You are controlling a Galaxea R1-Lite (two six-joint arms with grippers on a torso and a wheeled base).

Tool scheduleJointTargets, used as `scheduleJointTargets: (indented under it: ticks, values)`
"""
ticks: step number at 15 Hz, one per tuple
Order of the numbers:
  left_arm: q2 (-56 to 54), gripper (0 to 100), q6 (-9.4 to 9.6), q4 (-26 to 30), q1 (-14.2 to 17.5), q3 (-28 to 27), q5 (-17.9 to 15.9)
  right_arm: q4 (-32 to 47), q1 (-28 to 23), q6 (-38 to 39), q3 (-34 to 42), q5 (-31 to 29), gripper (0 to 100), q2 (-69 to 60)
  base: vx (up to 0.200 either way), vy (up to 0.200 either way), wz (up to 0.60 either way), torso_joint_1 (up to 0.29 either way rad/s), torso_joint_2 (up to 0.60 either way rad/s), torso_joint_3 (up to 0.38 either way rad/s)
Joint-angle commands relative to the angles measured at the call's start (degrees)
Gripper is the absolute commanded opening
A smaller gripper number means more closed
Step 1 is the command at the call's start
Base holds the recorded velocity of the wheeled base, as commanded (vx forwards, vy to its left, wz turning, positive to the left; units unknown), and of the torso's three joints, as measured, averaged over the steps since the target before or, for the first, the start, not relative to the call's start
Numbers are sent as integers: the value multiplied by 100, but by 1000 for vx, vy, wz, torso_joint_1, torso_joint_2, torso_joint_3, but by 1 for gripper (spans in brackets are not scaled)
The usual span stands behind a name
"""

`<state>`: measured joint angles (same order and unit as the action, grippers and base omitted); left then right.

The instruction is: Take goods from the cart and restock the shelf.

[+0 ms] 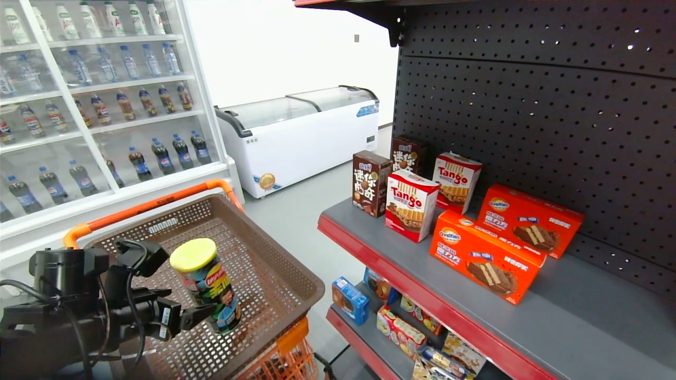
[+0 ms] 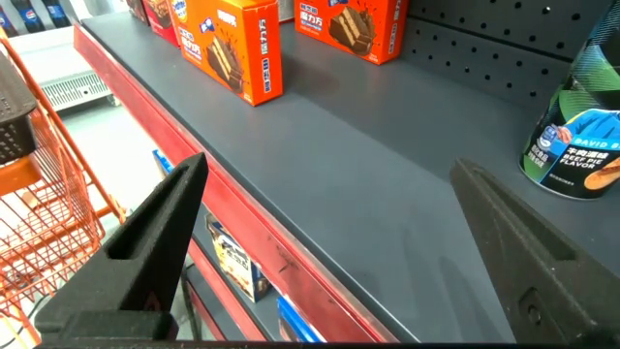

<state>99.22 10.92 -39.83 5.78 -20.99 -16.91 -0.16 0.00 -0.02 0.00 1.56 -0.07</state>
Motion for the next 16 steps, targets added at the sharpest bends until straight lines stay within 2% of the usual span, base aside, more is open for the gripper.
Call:
scheduleJointTargets:
  ticks: [1,7,16]
  values:
    - [335,100,-2,-377,-24,174,3,-2,0,-6,0,2,100,7,0,0,0,0,0,0]
    - [1135,100,24,-2302,-209,421,3,-2,0,2,0,2,100,7,0,0,0,0,0,0]
    - [1425,100,42,-2644,-235,368,12,-2,0,2,0,2,100,7,0,0,0,0,0,0]
